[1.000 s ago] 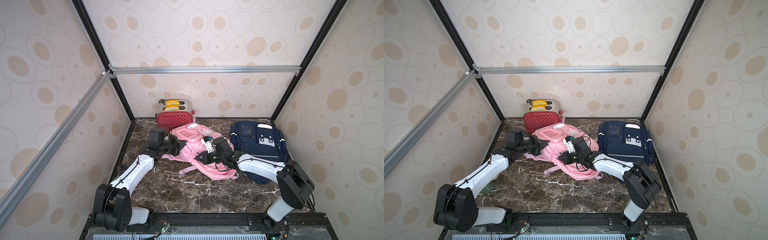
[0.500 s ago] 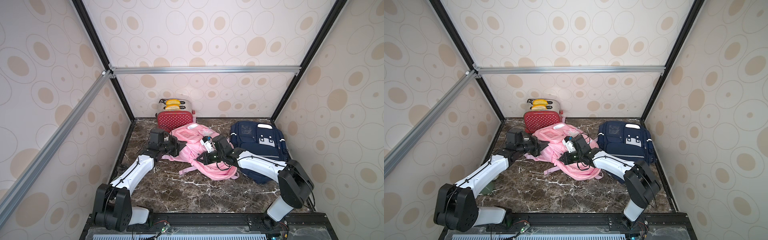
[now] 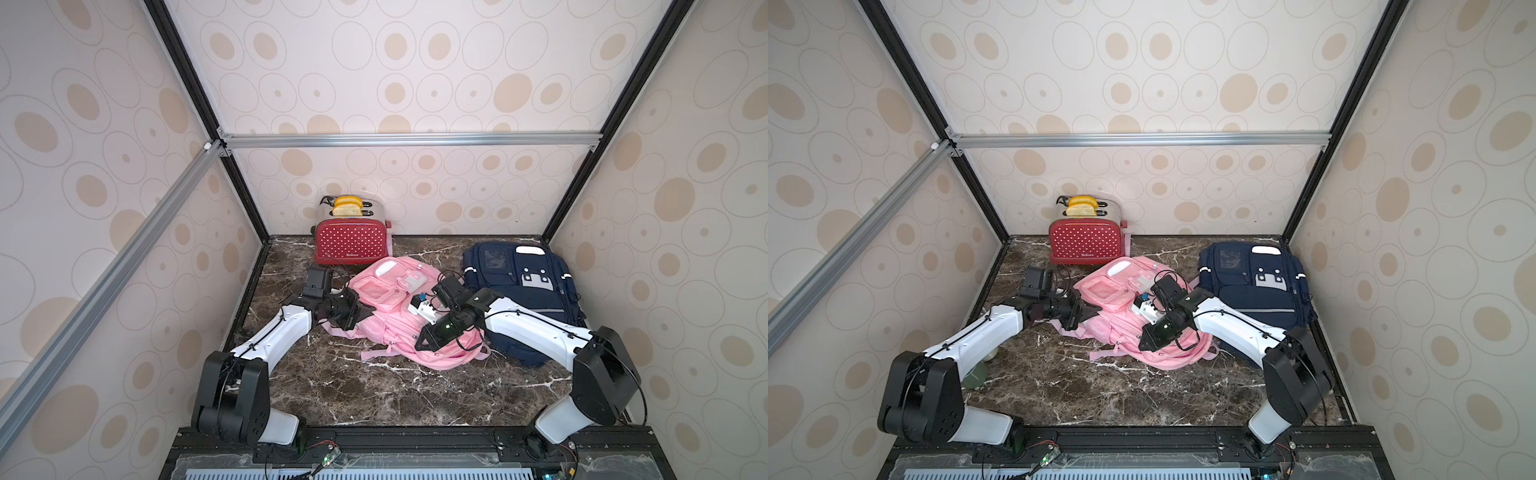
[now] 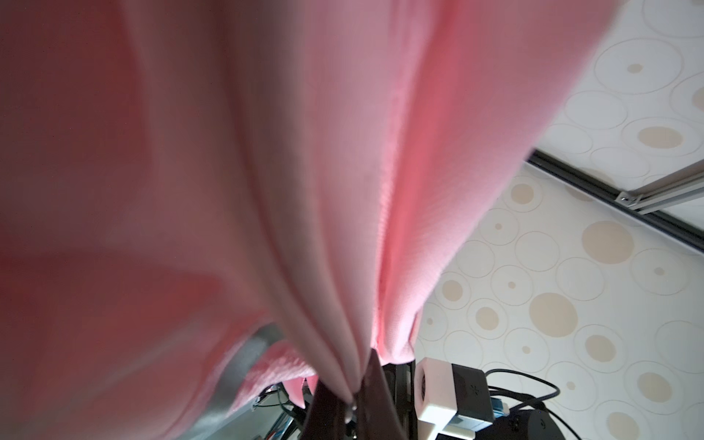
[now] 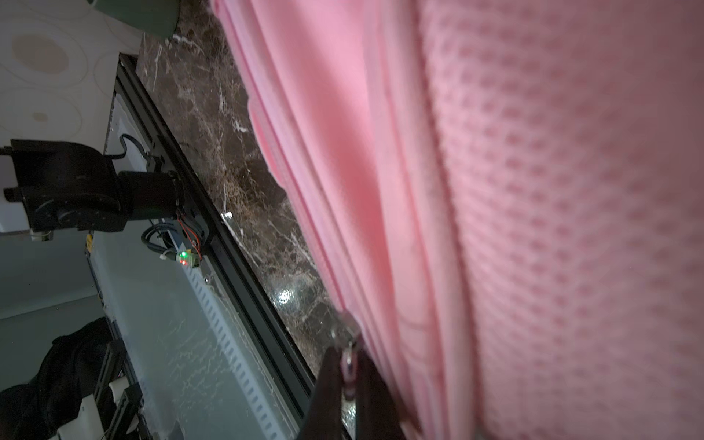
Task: Zip up the backpack
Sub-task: Zip the zipper on the backpack.
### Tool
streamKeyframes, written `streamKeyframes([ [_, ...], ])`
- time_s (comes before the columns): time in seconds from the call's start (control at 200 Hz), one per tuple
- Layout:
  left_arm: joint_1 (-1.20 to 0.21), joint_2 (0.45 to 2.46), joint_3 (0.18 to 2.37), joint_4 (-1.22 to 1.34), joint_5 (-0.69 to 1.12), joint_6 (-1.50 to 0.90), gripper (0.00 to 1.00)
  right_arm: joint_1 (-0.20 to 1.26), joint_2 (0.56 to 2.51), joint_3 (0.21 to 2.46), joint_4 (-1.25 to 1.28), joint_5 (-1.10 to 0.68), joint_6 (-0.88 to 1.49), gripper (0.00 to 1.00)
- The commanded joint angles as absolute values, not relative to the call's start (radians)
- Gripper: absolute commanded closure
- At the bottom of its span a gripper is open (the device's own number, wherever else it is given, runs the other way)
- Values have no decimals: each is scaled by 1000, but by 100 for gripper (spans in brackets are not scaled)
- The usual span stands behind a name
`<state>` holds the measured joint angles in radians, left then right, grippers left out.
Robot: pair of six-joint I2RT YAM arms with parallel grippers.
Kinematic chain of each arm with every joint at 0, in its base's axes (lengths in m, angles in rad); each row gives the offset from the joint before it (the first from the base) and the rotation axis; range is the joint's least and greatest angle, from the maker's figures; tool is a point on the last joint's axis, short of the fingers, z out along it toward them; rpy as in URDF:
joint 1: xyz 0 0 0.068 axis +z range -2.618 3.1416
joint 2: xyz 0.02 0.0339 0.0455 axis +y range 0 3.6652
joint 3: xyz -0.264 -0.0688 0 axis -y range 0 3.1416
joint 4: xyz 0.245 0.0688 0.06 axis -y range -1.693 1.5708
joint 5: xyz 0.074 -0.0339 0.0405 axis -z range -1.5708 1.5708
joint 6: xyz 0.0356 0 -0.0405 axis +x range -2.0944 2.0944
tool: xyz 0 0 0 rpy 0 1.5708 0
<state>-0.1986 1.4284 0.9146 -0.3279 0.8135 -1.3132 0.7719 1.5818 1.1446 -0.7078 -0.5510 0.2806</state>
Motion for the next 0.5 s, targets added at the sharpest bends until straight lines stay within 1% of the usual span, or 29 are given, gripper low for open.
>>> streamKeyframes([
  [0.0, -114, 1424, 920, -416, 747, -1134, 100, 747, 1562, 1092, -1003, -546, 214, 100],
  [0.19, -57, 1431, 889, -554, 672, -982, 100, 757, 1537, 1057, -1075, -561, 153, 100],
  [0.406, -1, 1474, 865, -610, 613, -890, 100, 758, 1477, 1003, -1139, -501, 100, 100],
  [0.496, 33, 1489, 881, -664, 554, -836, 100, 754, 1458, 994, -1127, -499, 104, 100],
])
